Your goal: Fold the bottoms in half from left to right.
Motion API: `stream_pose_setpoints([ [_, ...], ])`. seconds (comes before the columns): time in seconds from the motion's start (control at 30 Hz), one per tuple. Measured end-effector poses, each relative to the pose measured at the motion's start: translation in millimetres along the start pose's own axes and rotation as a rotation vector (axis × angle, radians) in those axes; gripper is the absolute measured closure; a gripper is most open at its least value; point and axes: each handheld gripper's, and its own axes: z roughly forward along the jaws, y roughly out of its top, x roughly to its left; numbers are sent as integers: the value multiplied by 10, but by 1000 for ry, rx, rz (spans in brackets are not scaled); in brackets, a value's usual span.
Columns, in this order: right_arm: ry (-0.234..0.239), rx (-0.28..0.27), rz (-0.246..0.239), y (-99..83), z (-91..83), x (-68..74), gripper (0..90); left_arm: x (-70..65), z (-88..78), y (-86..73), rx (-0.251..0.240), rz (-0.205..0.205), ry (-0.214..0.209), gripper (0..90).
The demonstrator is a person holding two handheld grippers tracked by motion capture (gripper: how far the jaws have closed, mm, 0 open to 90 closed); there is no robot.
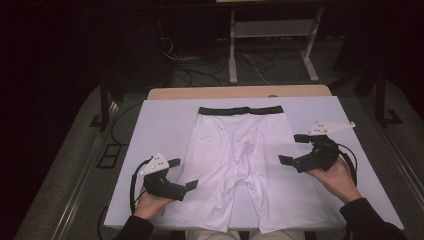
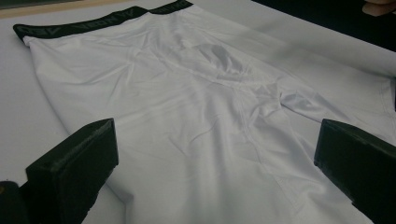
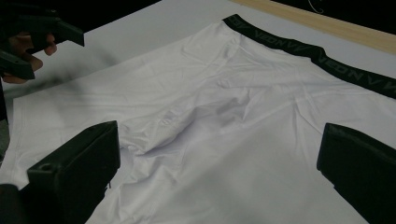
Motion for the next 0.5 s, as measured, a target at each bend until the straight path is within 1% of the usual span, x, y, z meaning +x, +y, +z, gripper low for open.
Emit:
stream_pose_setpoints([
  [0.2, 8, 7, -15, 106, 59, 6, 0, 1, 1, 0, 0, 0, -1, 0],
  [0.23, 12, 8, -23, 145, 81, 10, 0, 1, 2, 0, 1, -1, -1, 0],
  [0.5, 23, 17, -36, 249, 186, 30, 0, 0, 4, 1, 2, 3, -2, 0],
])
